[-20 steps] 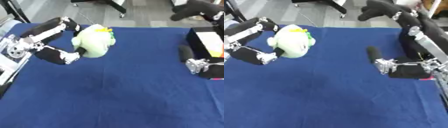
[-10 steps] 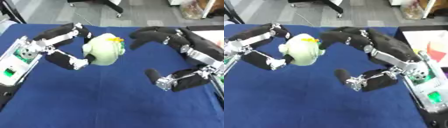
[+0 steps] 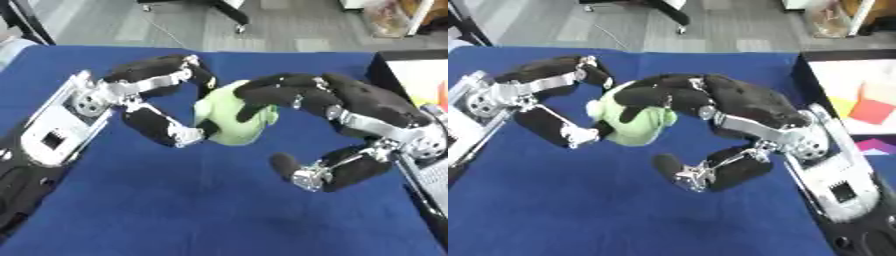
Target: Pick up the objects with one hand, pass them to the other hand, and then place them into the box on the other side of the table.
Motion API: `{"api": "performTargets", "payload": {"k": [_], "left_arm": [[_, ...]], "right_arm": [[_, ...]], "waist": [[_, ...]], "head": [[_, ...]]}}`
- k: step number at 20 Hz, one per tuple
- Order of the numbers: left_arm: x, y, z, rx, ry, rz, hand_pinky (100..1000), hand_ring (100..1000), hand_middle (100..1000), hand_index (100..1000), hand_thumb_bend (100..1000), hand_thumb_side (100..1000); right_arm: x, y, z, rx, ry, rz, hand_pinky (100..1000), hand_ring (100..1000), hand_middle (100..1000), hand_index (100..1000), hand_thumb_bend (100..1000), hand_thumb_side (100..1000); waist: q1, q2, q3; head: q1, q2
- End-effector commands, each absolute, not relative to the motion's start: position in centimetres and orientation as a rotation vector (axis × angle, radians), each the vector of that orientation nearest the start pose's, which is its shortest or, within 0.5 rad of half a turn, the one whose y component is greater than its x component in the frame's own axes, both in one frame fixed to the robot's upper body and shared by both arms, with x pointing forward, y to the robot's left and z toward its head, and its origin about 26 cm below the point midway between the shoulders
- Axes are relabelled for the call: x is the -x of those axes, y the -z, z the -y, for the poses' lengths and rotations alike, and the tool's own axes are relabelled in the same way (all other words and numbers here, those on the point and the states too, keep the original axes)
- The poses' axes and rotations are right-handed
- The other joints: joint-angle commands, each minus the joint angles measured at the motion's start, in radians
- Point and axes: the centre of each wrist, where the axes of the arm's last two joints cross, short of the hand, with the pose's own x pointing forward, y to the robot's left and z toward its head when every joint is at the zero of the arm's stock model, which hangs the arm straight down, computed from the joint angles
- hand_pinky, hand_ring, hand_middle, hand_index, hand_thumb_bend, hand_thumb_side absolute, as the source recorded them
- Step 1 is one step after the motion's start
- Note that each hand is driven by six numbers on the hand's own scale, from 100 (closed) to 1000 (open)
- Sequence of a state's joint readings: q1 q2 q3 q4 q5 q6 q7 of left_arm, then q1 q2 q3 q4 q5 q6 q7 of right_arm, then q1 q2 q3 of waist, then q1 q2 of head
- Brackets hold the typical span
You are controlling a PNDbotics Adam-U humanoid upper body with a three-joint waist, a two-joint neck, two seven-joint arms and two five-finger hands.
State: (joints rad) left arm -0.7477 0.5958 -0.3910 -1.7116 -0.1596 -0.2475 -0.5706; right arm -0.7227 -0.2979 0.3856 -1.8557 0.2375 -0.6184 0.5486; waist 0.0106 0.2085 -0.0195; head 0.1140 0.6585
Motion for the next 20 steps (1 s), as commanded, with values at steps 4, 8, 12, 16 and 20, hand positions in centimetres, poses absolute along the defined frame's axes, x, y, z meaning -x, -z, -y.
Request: {"api": "performTargets", "payload": {"k": [4, 8, 12, 16, 20], "left_arm": [[-36.2, -26.0, -19.7, 0.133, -2.431, -2.608, 678, 427, 321, 491, 100, 436], [-36.2, -25.7, -19.8, 0.136, -2.470, -2.579, 678, 428, 323, 493, 100, 445], [-36.2, -25.8, -19.6, 0.121, -2.484, -2.561, 678, 429, 323, 493, 100, 445], [-36.0, -26.1, -19.3, 0.104, -2.481, -2.547, 679, 429, 323, 493, 100, 442], [-35.7, -26.4, -19.2, 0.104, -2.462, -2.538, 680, 430, 324, 494, 100, 428]], "right_arm": [[-31.0, -27.4, 12.4, -0.044, 1.644, -2.343, 835, 885, 855, 901, 100, 100], [-30.5, -27.7, 12.2, -0.153, 1.588, -2.297, 822, 881, 887, 875, 100, 100], [-30.6, -27.3, 11.7, -0.202, 1.584, -2.259, 816, 869, 893, 869, 100, 100], [-30.9, -26.8, 11.2, -0.227, 1.599, -2.228, 816, 860, 886, 870, 100, 100], [-31.2, -26.2, 10.9, -0.234, 1.619, -2.219, 812, 853, 871, 877, 100, 100]], "waist": [[0.004, -0.016, -0.003], [0.005, -0.016, -0.004], [0.004, -0.017, -0.002], [0.004, -0.017, 0.001], [0.004, -0.018, 0.003]], "head": [[0.008, 0.008], [0.006, 0.011], [0.003, 0.013], [-0.001, 0.017], [-0.005, 0.020]]}}
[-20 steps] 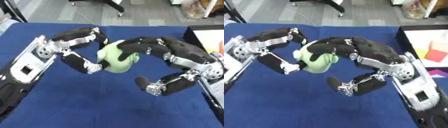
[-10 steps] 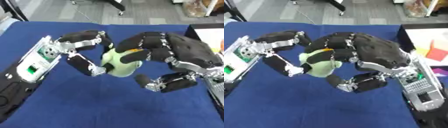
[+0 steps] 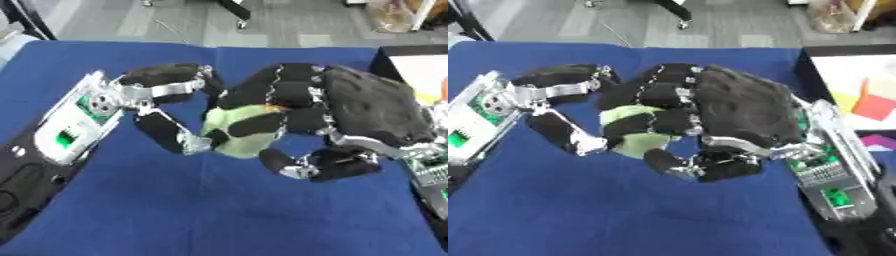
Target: Pick up the objects with one hand, pass them to the other hand, and then place them into the box on the other side of the table.
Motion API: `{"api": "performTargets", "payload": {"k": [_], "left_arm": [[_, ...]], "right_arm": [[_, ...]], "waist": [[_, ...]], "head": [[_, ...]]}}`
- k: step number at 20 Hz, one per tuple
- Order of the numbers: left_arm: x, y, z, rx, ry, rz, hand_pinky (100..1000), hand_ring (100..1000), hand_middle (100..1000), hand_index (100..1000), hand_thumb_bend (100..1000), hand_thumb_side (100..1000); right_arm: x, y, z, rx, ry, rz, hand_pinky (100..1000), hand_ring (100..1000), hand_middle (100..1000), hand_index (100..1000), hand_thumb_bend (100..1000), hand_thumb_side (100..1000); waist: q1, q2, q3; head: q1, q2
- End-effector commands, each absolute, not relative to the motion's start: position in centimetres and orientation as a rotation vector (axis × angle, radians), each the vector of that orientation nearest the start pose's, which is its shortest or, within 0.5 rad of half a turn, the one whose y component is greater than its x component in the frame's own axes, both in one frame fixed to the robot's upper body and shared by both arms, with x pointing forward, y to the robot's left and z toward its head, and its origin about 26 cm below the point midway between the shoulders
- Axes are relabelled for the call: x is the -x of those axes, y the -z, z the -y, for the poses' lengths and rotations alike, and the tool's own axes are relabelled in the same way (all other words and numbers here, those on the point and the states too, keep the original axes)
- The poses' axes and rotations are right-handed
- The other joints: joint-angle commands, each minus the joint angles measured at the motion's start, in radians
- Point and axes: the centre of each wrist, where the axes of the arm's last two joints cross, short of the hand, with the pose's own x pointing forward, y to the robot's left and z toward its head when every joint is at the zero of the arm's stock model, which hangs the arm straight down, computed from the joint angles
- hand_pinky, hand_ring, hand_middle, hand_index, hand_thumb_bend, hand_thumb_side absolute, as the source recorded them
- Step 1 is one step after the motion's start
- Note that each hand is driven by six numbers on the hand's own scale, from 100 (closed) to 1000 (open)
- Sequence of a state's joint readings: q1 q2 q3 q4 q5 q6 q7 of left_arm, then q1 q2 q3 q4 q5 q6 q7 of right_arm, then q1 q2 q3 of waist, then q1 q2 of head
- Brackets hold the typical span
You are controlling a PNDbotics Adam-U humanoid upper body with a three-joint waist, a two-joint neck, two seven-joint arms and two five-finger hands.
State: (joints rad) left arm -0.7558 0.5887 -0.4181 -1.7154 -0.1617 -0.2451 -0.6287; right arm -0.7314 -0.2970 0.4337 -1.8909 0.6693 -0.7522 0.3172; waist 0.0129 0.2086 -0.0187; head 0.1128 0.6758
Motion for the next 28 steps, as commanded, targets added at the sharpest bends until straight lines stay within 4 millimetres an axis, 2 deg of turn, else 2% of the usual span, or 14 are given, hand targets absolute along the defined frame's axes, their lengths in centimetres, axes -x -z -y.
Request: {"api": "performTargets", "payload": {"k": [1, 11, 22, 28], "left_arm": [[-35.6, -26.6, -19.2, 0.105, -2.454, -2.537, 680, 430, 324, 494, 100, 423], [-34.7, -27.2, -19.0, 0.195, -2.355, -2.486, 686, 436, 328, 498, 100, 350], [-35.1, -26.0, -20.3, 0.265, -2.401, -2.444, 686, 436, 327, 498, 100, 343], [-35.1, -25.7, -20.6, 0.221, -2.439, -2.437, 685, 434, 326, 496, 100, 380]], "right_arm": [[-31.3, -26.1, 10.9, -0.232, 1.626, -2.217, 812, 852, 869, 878, 100, 100], [-31.9, -25.1, 10.9, -0.246, 1.712, -2.199, 816, 867, 869, 897, 100, 100], [-31.8, -25.2, 11.3, -0.335, 1.755, -2.170, 788, 854, 894, 881, 100, 100], [-31.9, -25.2, 11.4, -0.377, 1.758, -2.151, 765, 836, 890, 875, 100, 100]], "waist": [[0.002, -0.018, 0.002], [0.004, -0.019, 0.001], [0.003, -0.020, -0.002], [0.000, -0.021, 0.001]], "head": [[-0.004, 0.003], [-0.008, 0.005], [-0.012, 0.003], [-0.019, 0.003]]}}
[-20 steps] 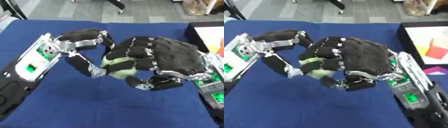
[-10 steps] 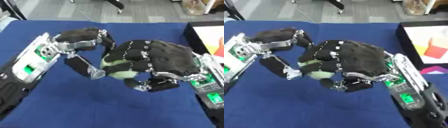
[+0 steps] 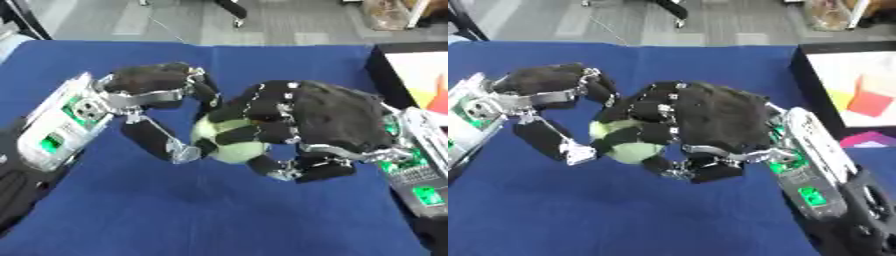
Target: Pick up the objects with one hand, pass them to the other hand, and then place them into the box on the other side of the table.
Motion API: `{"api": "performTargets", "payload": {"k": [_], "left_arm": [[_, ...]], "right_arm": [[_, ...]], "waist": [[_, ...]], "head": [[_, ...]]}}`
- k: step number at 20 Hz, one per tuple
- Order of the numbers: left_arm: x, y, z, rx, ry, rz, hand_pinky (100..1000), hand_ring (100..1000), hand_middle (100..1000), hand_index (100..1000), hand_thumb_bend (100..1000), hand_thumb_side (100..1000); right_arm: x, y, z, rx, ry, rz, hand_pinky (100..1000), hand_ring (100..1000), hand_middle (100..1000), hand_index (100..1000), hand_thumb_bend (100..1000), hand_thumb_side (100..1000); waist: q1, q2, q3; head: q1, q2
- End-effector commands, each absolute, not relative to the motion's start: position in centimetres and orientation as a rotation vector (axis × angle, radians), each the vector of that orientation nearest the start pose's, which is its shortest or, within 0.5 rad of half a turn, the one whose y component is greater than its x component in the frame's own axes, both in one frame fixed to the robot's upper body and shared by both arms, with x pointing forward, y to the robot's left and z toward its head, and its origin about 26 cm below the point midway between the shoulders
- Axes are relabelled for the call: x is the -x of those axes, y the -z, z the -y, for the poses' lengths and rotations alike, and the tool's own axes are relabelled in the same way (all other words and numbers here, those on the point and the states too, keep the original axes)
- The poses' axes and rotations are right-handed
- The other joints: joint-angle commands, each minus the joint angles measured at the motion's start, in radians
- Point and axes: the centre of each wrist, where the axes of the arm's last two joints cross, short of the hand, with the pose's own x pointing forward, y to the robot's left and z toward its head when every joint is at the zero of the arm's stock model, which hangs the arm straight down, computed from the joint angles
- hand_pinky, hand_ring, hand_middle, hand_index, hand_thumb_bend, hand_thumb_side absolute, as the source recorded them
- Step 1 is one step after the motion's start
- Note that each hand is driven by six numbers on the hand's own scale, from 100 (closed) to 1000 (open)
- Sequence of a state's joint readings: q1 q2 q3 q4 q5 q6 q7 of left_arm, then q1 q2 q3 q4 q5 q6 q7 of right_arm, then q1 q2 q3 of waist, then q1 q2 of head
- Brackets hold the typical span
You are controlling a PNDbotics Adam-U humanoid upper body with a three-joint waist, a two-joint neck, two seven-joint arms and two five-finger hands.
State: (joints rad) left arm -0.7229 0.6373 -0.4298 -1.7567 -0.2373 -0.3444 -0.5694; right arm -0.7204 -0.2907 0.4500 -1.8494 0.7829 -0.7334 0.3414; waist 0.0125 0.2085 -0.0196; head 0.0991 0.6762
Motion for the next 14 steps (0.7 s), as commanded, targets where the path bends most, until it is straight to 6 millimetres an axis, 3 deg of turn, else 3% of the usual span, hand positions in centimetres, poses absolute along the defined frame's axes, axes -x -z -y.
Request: {"api": "performTargets", "payload": {"k": [1, 6, 14], "left_arm": [[-35.04, -25.75, -20.62, 0.207, -2.444, -2.435, 685, 434, 326, 496, 100, 384], [-34.67, -26.09, -20.54, 0.156, -2.454, -2.427, 686, 434, 325, 495, 100, 382], [-34.39, -26.42, -20.24, 0.202, -2.394, -2.396, 688, 436, 325, 495, 100, 327]], "right_arm": [[-31.94, -25.17, 11.41, -0.383, 1.756, -2.152, 761, 832, 889, 875, 100, 100], [-32.07, -24.95, 11.27, -0.394, 1.750, -2.148, 764, 838, 894, 880, 100, 100], [-32.36, -24.35, 10.68, -0.295, 1.790, -2.141, 834, 926, 935, 938, 100, 100]], "waist": [[0.000, -0.021, 0.002], [-0.001, -0.022, 0.003], [-0.001, -0.022, 0.003]], "head": [[-0.006, 0.002], [-0.009, 0.001], [-0.003, 0.000]]}}
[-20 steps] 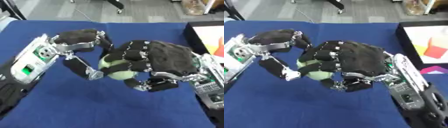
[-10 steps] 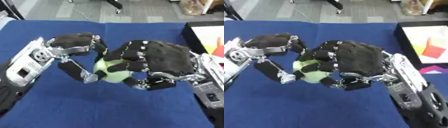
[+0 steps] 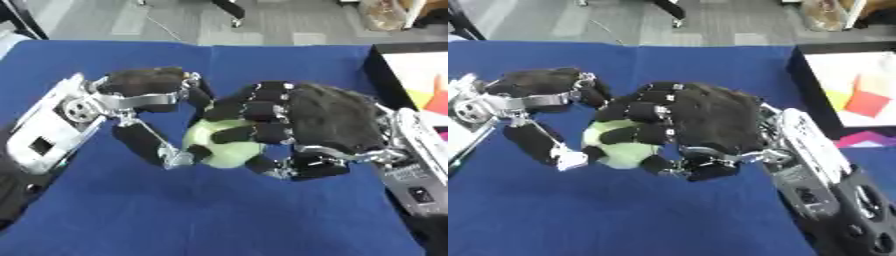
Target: Pick up the objects with one hand, pass them to the other hand, and then place them into the box on the other side of the table.
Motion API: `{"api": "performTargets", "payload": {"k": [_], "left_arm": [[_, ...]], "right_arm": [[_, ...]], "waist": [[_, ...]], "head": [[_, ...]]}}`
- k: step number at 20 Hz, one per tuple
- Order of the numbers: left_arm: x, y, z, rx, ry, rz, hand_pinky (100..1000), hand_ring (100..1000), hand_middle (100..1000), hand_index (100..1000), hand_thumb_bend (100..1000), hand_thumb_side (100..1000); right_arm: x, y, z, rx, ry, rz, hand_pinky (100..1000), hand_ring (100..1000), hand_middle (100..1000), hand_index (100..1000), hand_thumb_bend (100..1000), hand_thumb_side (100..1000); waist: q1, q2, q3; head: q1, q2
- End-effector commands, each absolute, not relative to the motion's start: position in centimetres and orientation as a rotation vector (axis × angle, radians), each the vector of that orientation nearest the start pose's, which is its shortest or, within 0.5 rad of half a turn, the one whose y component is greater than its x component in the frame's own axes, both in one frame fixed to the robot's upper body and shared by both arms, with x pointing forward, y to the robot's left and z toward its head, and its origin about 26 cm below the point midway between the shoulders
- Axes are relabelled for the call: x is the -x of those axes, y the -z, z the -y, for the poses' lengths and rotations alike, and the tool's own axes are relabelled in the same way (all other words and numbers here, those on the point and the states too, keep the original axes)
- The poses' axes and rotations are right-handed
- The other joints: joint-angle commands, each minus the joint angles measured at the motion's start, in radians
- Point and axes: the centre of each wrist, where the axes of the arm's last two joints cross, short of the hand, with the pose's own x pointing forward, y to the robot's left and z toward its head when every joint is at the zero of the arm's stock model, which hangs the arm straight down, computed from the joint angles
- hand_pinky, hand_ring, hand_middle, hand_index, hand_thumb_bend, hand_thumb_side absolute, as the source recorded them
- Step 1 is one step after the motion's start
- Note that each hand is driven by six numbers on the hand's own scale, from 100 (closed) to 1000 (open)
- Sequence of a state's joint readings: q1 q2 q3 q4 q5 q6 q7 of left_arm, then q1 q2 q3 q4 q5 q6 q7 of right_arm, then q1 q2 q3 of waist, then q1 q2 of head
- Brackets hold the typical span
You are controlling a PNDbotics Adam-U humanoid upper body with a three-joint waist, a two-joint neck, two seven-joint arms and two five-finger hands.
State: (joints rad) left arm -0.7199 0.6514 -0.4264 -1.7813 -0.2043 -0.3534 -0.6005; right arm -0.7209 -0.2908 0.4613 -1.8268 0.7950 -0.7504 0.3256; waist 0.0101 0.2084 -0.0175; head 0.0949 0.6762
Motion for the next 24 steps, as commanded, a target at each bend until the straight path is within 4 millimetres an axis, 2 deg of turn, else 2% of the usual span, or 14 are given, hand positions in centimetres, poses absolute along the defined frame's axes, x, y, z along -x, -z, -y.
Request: {"api": "performTargets", "payload": {"k": [1, 12, 18, 24], "left_arm": [[-34.4, -26.4, -20.2, 0.206, -2.389, -2.393, 688, 436, 325, 495, 100, 324], [-34.4, -26.4, -19.8, 0.210, -2.351, -2.381, 689, 436, 325, 496, 100, 313], [-34.1, -26.7, -19.4, 0.182, -2.339, -2.372, 691, 440, 329, 500, 100, 316], [-33.8, -27.2, -19.0, 0.145, -2.331, -2.376, 688, 433, 323, 494, 100, 327]], "right_arm": [[-32.4, -24.3, 10.7, -0.280, 1.795, -2.144, 825, 915, 927, 941, 100, 100], [-32.1, -24.9, 10.6, -0.217, 1.774, -2.196, 700, 766, 751, 899, 100, 100], [-32.2, -24.9, 10.5, -0.233, 1.715, -2.252, 648, 699, 597, 856, 100, 100], [-32.3, -24.7, 10.3, -0.277, 1.660, -2.292, 628, 681, 575, 835, 100, 100]], "waist": [[0.001, -0.021, 0.001], [0.001, -0.021, 0.000], [0.002, -0.022, 0.001], [0.002, -0.022, 0.001]], "head": [[0.003, 0.000], [0.000, 0.005], [-0.005, 0.006], [-0.010, 0.008]]}}
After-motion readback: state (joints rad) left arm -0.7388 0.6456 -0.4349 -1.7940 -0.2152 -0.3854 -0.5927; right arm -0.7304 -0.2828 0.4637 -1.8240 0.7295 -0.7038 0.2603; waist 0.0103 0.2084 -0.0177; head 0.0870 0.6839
